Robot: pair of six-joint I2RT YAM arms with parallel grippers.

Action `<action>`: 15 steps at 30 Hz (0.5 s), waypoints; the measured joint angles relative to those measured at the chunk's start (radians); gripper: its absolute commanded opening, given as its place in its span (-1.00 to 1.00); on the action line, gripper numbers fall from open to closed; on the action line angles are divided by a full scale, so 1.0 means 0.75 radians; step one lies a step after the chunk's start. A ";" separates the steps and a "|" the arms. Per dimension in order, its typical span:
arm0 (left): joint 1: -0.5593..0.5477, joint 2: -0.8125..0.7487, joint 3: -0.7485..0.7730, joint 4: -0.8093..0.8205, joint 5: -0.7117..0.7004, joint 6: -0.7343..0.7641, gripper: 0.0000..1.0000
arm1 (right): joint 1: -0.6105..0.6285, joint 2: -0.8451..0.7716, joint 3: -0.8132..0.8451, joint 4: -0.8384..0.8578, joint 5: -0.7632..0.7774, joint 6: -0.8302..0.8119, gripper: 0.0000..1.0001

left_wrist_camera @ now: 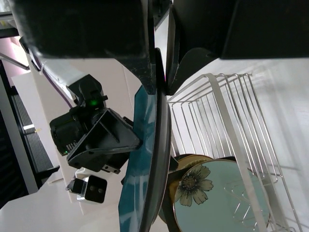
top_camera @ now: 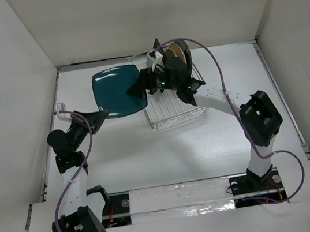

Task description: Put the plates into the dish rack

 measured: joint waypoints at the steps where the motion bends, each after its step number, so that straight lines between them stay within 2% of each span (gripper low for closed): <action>1: 0.000 -0.004 -0.007 0.014 0.007 -0.005 -1.00 | 0.000 0.005 0.000 0.019 -0.029 0.017 0.55; 2: -0.001 -0.005 -0.013 0.022 0.012 -0.011 -1.00 | 0.000 0.007 -0.001 0.046 -0.056 0.038 0.35; 3: -0.001 -0.006 -0.017 0.028 0.015 -0.017 -1.00 | 0.000 0.008 -0.003 0.078 -0.082 0.056 -0.04; 4: -0.003 -0.006 -0.019 0.039 0.020 -0.020 -1.00 | 0.000 0.008 -0.005 0.108 -0.106 0.070 -0.21; 5: -0.005 -0.006 -0.022 0.043 0.025 -0.018 -1.00 | 0.000 0.006 -0.008 0.142 -0.125 0.091 -0.55; 8: 0.002 -0.010 -0.039 0.033 0.015 0.011 -1.00 | -0.007 -0.013 -0.037 0.230 -0.179 0.212 -1.00; 11: -0.003 -0.038 -0.040 0.045 0.027 0.047 -0.98 | -0.013 -0.043 -0.078 0.280 -0.205 0.272 -1.00; 12: -0.006 -0.046 -0.040 0.044 0.032 0.051 -0.58 | -0.015 -0.051 -0.093 0.298 -0.209 0.286 -1.00; 15: -0.021 -0.054 -0.040 0.042 0.047 0.055 -0.02 | -0.013 -0.084 -0.120 0.280 -0.195 0.273 -1.00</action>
